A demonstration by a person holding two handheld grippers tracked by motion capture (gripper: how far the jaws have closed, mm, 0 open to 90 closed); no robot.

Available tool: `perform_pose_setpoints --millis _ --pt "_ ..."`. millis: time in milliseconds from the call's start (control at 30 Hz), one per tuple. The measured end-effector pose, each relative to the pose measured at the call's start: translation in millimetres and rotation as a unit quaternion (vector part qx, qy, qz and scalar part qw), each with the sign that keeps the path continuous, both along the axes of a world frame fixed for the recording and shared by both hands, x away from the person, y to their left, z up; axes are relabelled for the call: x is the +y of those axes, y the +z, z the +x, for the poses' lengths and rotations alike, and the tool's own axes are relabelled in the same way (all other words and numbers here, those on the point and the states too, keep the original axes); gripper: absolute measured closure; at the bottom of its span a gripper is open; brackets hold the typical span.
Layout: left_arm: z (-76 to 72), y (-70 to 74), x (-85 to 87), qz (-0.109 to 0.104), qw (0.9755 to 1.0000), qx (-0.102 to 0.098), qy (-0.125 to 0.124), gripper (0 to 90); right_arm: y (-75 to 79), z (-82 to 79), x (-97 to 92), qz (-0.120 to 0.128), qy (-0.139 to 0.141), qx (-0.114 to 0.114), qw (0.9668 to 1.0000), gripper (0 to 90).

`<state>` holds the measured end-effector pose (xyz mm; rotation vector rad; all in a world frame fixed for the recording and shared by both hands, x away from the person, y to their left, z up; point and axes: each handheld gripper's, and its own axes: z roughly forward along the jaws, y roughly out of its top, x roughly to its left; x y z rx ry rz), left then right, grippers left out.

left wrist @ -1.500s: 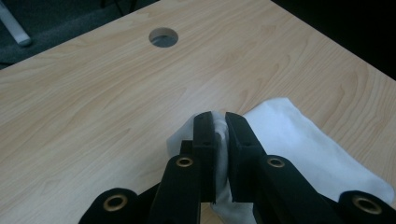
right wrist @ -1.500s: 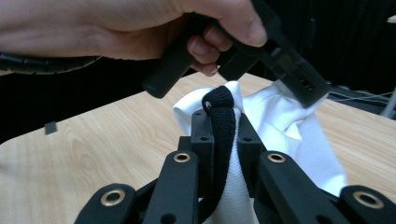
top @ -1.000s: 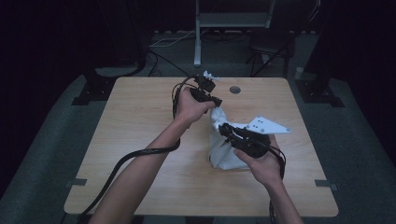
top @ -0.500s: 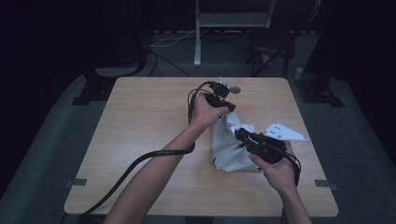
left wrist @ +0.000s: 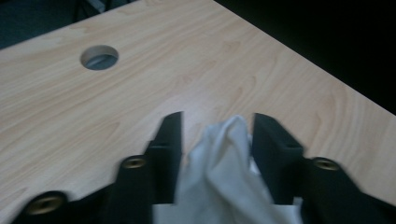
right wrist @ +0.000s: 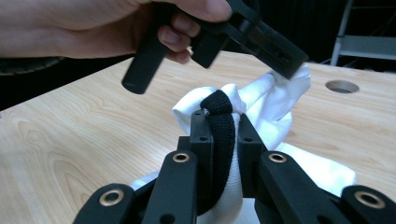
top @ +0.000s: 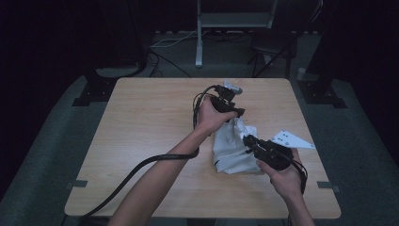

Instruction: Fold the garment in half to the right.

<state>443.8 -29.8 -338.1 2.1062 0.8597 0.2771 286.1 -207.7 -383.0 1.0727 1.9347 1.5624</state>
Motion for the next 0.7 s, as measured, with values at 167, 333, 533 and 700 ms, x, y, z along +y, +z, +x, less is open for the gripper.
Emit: perform_pose_setpoints --millis 167,333,533,700 --pt "-2.0 0.5 0.4 0.001 0.9998 -0.017 0.011 30.9 -7.0 -2.3 -8.3 -0.001 -0.011 0.004 0.9999 82.3" --pt "-5.8 3.2 2.6 0.008 0.9995 -0.029 0.009 30.8 -11.3 -4.3 -13.4 -0.002 -0.021 0.008 0.9998 82.1" --pt "-12.4 13.4 11.6 0.023 0.9985 -0.049 0.005 30.8 -16.9 -7.1 -18.3 -0.007 -0.032 0.014 0.9994 81.3" --pt "-15.7 18.6 30.0 0.019 0.9983 -0.055 0.011 30.8 -24.9 -10.0 -23.2 -0.014 -0.041 0.031 0.9986 80.6"
